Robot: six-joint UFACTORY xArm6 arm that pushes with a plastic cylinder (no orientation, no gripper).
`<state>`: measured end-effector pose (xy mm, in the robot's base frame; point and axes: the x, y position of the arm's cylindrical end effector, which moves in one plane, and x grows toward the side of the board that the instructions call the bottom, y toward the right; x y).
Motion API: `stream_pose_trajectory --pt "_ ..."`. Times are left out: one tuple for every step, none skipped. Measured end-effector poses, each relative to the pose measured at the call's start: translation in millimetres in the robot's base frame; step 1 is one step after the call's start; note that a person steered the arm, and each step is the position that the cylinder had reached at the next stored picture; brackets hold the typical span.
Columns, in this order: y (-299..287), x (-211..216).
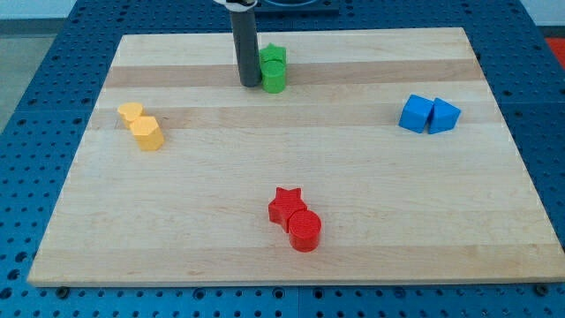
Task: Move your arm towards the right bottom of the green circle
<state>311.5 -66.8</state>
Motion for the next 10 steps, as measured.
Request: stream_pose_trajectory --pt "5.0 0.0" --pt "8.7 0.0" --pt "8.7 0.0" --pt "-10.2 27.4" --pt "-21.8 60.5" --pt "56.5 60.5" --pt "105.0 60.5" --pt "128.3 61.5" --pt "166.5 65.1" --pt "147.5 46.9"
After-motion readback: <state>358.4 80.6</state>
